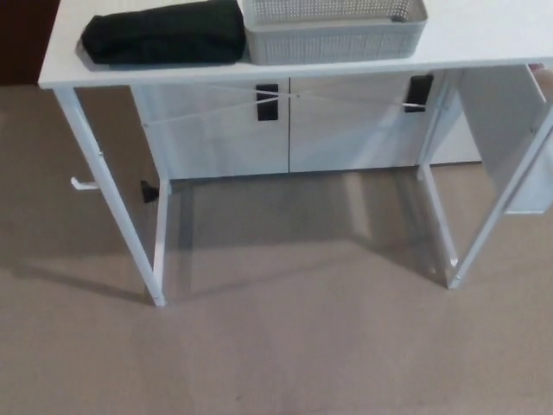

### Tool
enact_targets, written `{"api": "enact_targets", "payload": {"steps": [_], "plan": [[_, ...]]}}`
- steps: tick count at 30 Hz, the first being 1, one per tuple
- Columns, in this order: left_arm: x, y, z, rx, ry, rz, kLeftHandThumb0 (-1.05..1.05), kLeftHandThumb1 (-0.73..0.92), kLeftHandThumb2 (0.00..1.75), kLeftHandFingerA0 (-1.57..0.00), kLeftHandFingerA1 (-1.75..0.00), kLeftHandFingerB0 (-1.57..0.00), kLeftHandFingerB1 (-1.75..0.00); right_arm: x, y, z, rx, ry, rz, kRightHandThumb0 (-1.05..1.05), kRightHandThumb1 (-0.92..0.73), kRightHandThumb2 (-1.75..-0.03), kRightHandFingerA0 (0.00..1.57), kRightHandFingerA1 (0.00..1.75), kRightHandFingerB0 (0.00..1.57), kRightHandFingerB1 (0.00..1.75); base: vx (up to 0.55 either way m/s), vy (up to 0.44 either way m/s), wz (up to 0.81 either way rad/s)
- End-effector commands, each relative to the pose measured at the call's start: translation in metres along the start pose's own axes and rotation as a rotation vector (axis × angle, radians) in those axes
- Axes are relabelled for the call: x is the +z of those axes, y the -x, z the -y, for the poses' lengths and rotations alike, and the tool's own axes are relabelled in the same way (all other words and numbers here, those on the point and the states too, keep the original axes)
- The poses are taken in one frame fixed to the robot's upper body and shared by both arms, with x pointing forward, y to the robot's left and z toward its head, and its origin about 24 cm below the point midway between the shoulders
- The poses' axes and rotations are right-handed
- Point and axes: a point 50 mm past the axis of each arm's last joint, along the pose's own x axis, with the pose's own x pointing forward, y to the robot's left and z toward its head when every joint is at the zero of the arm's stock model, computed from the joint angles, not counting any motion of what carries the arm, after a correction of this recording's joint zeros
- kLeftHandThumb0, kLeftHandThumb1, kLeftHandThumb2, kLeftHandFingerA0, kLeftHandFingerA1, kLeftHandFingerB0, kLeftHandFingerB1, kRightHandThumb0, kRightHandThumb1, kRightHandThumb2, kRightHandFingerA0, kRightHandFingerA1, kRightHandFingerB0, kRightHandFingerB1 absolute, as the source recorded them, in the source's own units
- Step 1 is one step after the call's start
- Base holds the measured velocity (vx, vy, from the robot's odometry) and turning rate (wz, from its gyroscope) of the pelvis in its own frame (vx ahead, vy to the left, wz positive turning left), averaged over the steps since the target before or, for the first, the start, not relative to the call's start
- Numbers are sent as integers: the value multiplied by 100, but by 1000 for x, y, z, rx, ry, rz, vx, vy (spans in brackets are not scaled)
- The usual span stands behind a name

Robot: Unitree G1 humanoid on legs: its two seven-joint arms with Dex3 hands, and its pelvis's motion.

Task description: The robot walk towards a table in front and pick up a black pencil case on the left hand side and put the pencil case into a small container on the right hand side

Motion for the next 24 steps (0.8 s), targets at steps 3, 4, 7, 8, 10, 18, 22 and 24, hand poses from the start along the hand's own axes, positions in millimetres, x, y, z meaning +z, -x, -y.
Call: {"api": "enact_targets", "payload": {"steps": [3, 4, 7, 8, 10, 18, 22, 24], "plan": [[-1, 1, -7, 25, -37, -9, -43, 71, 62, -43, -40, -32, -34, -1, 0, 3, -12, -5, -4, -29, -49, -54, 87, 59, 80, 54, 257, 211, -1], [0, 1, -7, 23, -36, -7, -42, 71, 62, -42, -39, -32, -34, -1, 0, 3, -12, -9, -4, -29, -49, -54, 87, 59, 80, 54, 288, 271, -76], [4, -1, -9, 23, -37, -3, -43, 72, 62, -42, -39, -31, -34, 2, -1, 3, -13, -2, 6, -29, -48, -54, 87, 58, 80, 54, 289, 200, 6], [4, -1, -9, 21, -45, -4, -43, 72, 62, -42, -39, -31, -34, 3, -2, 3, -14, -1, 6, -29, -48, -54, 87, 58, 80, 54, 236, 148, -5], [5, -2, -10, 22, -52, -4, -43, 70, 61, -41, -39, -31, -34, 3, -2, 3, -15, 6, 3, -29, -48, -54, 88, 58, 80, 53, 244, 107, 8], [7, -1, -11, 21, -66, 5, -42, 72, 61, -43, -39, -33, -34, 4, -3, 3, -13, -2, 9, -27, -49, -54, 88, 59, 79, 53, 273, -43, 16], [9, -2, -11, 21, -75, 15, -43, 72, 62, -43, -39, -32, -34, 6, -4, 4, -12, -11, 10, -27, -49, -54, 88, 59, 79, 53, 276, -238, 18], [11, -2, -11, 24, -90, 21, -43, 71, 61, -43, -39, -33, -34, 8, -4, 4, -10, -11, 15, -27, -48, -54, 88, 59, 79, 54, 237, -205, -4]]}}
